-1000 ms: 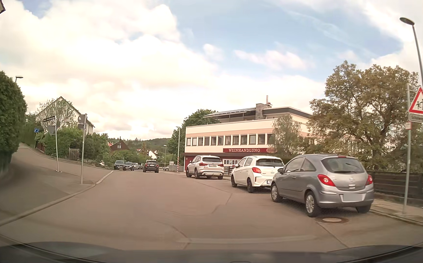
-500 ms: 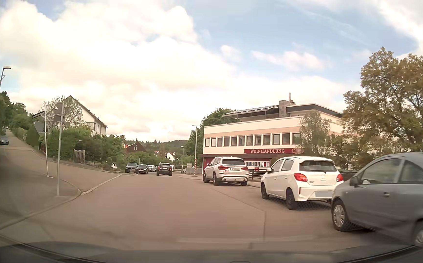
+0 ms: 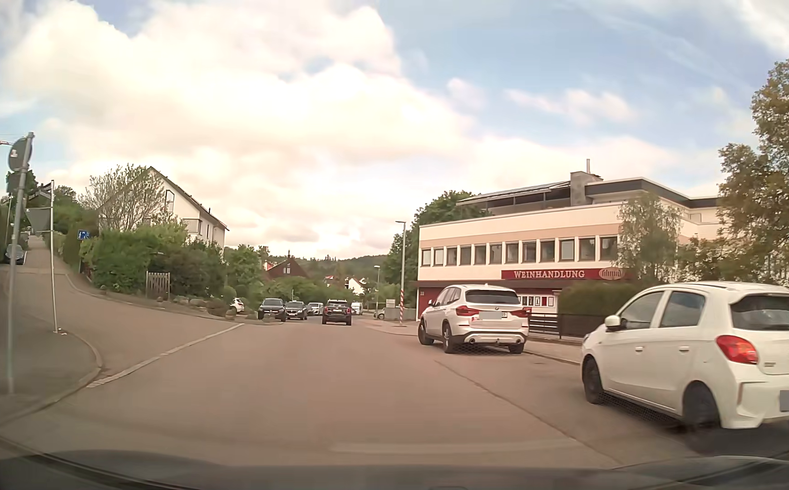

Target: Follow the waypoints while adhering to traffic rules and regulations

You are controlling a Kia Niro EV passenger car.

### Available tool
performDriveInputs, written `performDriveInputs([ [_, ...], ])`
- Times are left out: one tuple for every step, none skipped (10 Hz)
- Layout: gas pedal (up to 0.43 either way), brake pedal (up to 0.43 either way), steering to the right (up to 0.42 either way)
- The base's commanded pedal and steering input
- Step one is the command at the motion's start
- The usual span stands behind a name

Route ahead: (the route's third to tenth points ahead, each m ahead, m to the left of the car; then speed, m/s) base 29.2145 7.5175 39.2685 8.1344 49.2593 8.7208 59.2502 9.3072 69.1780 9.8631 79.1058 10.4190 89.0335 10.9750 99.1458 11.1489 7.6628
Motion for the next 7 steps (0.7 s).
performDriveInputs([
  [0.098, 0.0, -0.082],
  [0.087, 0.0, -0.081],
  [0.087, 0.0, -0.081],
  [0.087, 0.0, -0.078],
  [0.079, 0.0, -0.072],
  [0.079, 0.0, -0.063],
  [0.067, 0.0, -0.048],
])
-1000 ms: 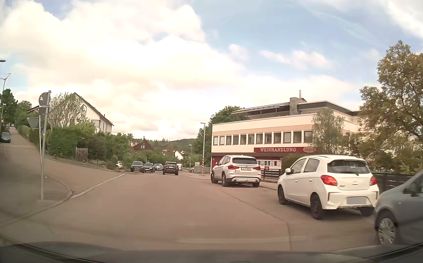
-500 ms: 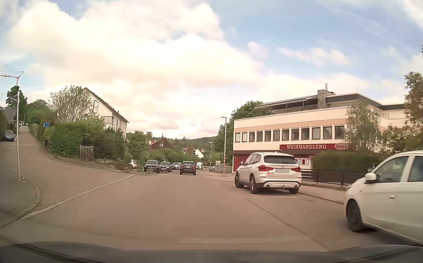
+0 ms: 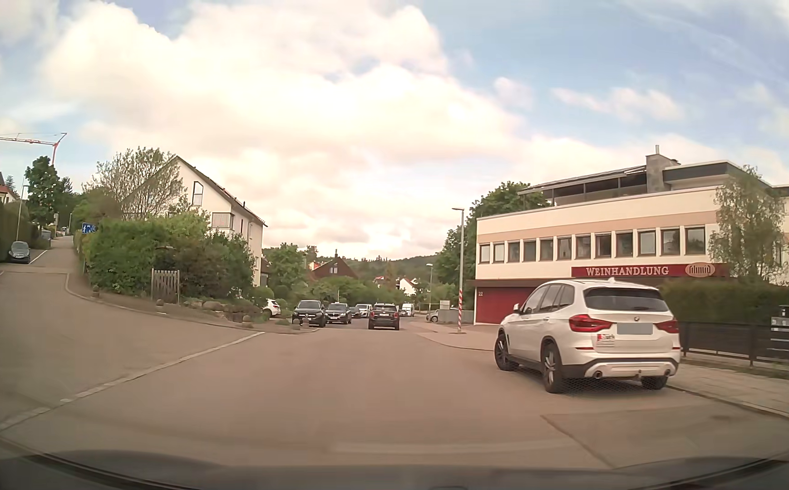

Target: Follow the waypoints while adhering to traffic rules and regulations

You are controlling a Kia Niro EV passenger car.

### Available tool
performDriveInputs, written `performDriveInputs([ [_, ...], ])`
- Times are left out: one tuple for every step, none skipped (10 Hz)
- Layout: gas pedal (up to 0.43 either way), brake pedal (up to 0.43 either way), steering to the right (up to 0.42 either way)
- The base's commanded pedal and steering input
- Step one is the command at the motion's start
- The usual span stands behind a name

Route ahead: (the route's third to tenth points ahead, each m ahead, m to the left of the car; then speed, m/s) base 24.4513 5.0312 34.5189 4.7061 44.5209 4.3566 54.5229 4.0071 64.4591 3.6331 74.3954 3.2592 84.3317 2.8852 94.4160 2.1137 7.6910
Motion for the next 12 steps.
performDriveInputs([
  [0.067, 0.0, -0.036],
  [0.067, 0.0, -0.025],
  [0.059, 0.0, -0.014],
  [0.059, 0.0, -0.007],
  [0.059, 0.0, -0.001],
  [0.059, 0.0, -0.002],
  [0.059, 0.0, -0.002],
  [0.059, 0.0, -0.002],
  [0.059, 0.0, 0.0],
  [0.047, 0.0, -0.002],
  [0.028, 0.0, -0.002],
  [0.02, 0.0, -0.002],
])
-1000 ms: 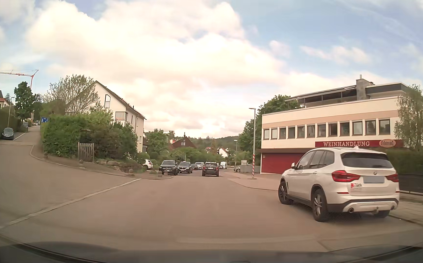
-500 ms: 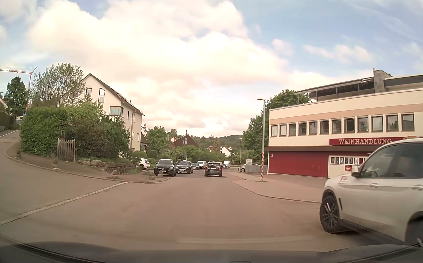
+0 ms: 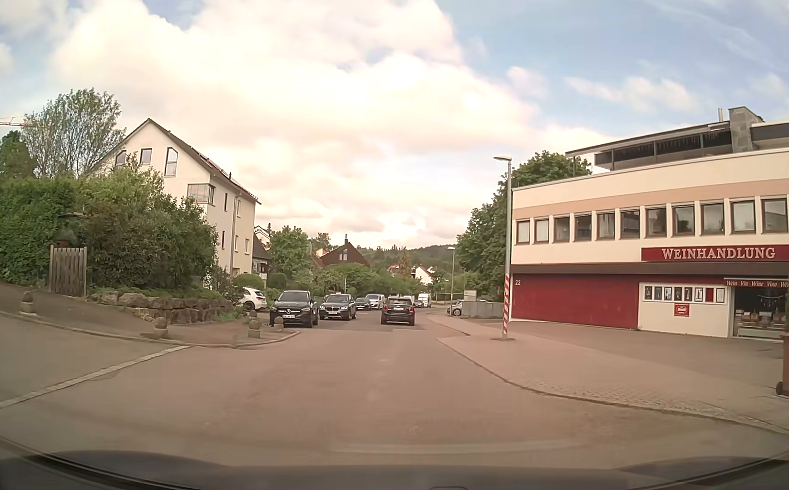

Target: Follow the waypoints while adhering to traffic rules and regulations

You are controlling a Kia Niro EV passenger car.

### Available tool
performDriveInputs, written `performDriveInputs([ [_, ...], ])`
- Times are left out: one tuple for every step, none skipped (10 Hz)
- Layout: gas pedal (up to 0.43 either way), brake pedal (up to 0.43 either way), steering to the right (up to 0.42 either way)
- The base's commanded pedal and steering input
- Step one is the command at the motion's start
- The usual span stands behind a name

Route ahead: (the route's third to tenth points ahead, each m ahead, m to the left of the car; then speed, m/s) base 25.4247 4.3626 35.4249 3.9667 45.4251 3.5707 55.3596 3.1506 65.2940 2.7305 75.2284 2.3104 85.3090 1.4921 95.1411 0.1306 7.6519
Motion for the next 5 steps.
performDriveInputs([
  [0.0, 0.0, -0.002],
  [0.0, 0.0, -0.001],
  [0.0, 0.0, -0.001],
  [0.0, 0.0, -0.005],
  [0.0, 0.0, -0.005],
])
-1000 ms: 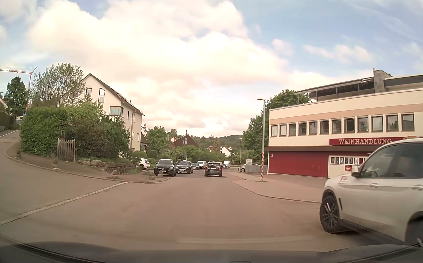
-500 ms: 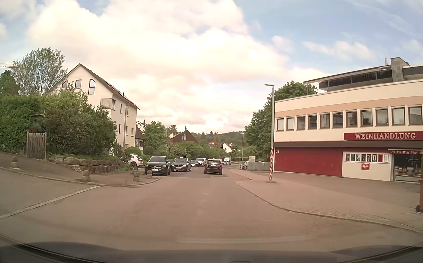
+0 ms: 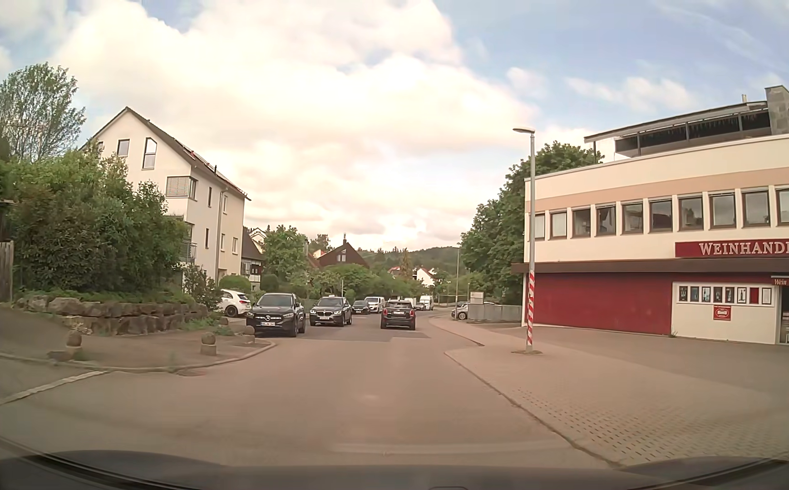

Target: Follow the waypoints while adhering to traffic rules and regulations

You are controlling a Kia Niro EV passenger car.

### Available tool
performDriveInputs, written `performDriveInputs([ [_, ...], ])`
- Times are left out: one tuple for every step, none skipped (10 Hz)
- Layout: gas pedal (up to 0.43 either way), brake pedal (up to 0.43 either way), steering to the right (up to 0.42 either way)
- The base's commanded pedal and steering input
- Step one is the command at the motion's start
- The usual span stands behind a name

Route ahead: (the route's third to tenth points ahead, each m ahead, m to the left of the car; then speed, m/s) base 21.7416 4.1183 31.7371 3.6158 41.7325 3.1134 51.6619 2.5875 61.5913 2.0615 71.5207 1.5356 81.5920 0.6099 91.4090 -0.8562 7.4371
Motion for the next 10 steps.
performDriveInputs([
  [0.0, 0.0, -0.005],
  [0.0, 0.0, -0.005],
  [0.0, 0.0, -0.006],
  [0.0, 0.0, -0.005],
  [0.0, 0.0, -0.005],
  [0.0, 0.0, -0.006],
  [0.0, 0.0, -0.011],
  [0.0, 0.0, -0.011],
  [0.0, 0.0, -0.01],
  [0.0, 0.0, -0.011],
])
